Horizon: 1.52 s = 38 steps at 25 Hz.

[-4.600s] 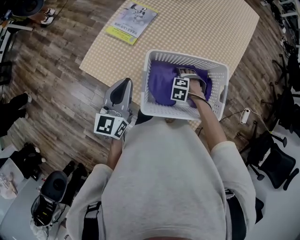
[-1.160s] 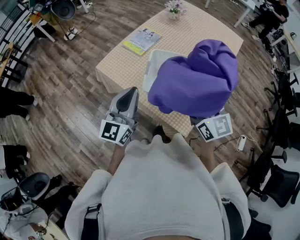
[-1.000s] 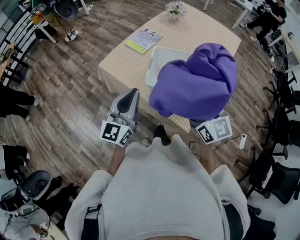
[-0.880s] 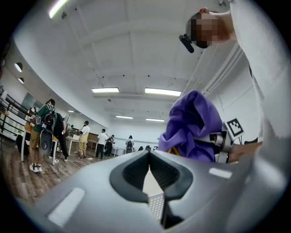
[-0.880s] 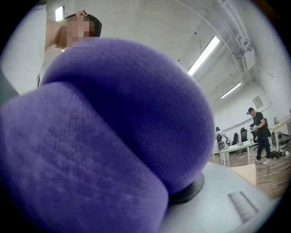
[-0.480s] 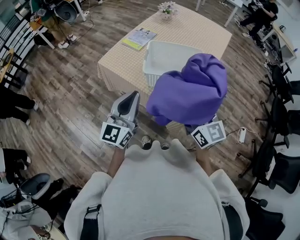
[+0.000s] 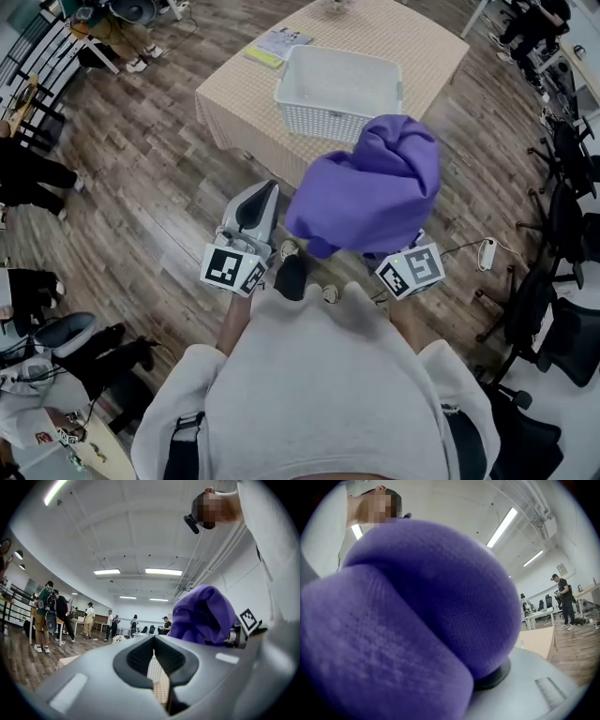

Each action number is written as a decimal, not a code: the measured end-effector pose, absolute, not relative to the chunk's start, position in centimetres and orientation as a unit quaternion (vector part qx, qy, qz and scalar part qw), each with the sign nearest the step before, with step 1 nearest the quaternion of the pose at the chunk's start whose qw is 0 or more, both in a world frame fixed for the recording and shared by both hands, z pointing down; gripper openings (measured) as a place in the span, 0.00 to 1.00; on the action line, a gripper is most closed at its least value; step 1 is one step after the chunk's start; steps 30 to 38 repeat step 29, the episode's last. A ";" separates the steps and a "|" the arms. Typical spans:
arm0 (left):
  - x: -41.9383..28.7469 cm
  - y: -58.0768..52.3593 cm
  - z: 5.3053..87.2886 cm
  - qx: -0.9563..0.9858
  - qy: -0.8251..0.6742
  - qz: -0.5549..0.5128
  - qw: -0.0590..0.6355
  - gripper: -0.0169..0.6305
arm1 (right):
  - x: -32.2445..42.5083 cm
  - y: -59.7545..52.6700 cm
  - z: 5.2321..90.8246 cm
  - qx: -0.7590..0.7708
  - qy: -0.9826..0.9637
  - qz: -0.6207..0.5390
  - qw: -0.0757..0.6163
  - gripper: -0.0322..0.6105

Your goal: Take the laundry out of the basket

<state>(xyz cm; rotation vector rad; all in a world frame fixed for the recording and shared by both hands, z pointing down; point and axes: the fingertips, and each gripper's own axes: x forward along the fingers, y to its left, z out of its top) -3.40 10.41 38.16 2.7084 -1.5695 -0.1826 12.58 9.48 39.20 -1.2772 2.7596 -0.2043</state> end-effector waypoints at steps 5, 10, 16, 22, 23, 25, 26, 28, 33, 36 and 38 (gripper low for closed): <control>-0.9 14.4 38.3 0.860 -0.507 -0.058 -0.002 0.04 | 14.3 13.3 40.8 -0.410 0.908 -0.079 0.045 0.43; -0.3 16.8 38.0 0.856 -0.513 -0.063 -0.011 0.04 | 15.0 15.3 41.0 -0.406 0.910 -0.076 0.042 0.43; 1.1 18.3 37.5 0.857 -0.509 -0.075 -0.014 0.04 | 16.1 16.7 40.9 -0.409 0.909 -0.070 0.041 0.43; 1.2 18.7 37.1 0.860 -0.503 -0.084 -0.015 0.04 | 16.5 17.2 41.5 -0.418 0.904 -0.077 0.038 0.43; 1.2 18.7 37.1 0.861 -0.502 -0.085 -0.016 0.04 | 16.6 17.2 41.6 -0.420 0.903 -0.077 0.037 0.43; 1.3 18.9 37.0 0.861 -0.501 -0.085 -0.017 0.04 | 16.8 17.5 41.8 -0.422 0.903 -0.076 0.033 0.43; 1.4 19.1 37.0 0.861 -0.501 -0.085 -0.017 0.04 | 17.0 17.6 42.0 -0.422 0.903 -0.076 0.031 0.43; 1.8 19.5 37.0 0.861 -0.502 -0.085 -0.017 0.04 | 17.4 18.0 42.1 -0.423 0.903 -0.077 0.029 0.43; 1.9 19.7 37.0 0.861 -0.502 -0.084 -0.017 0.04 | 17.6 18.2 42.2 -0.423 0.902 -0.077 0.029 0.43; 1.9 19.7 37.0 0.861 -0.502 -0.084 -0.017 0.04 | 17.6 18.2 42.2 -0.423 0.902 -0.077 0.029 0.43; 1.9 19.7 37.0 0.861 -0.502 -0.084 -0.017 0.04 | 17.6 18.2 42.2 -0.423 0.902 -0.077 0.029 0.43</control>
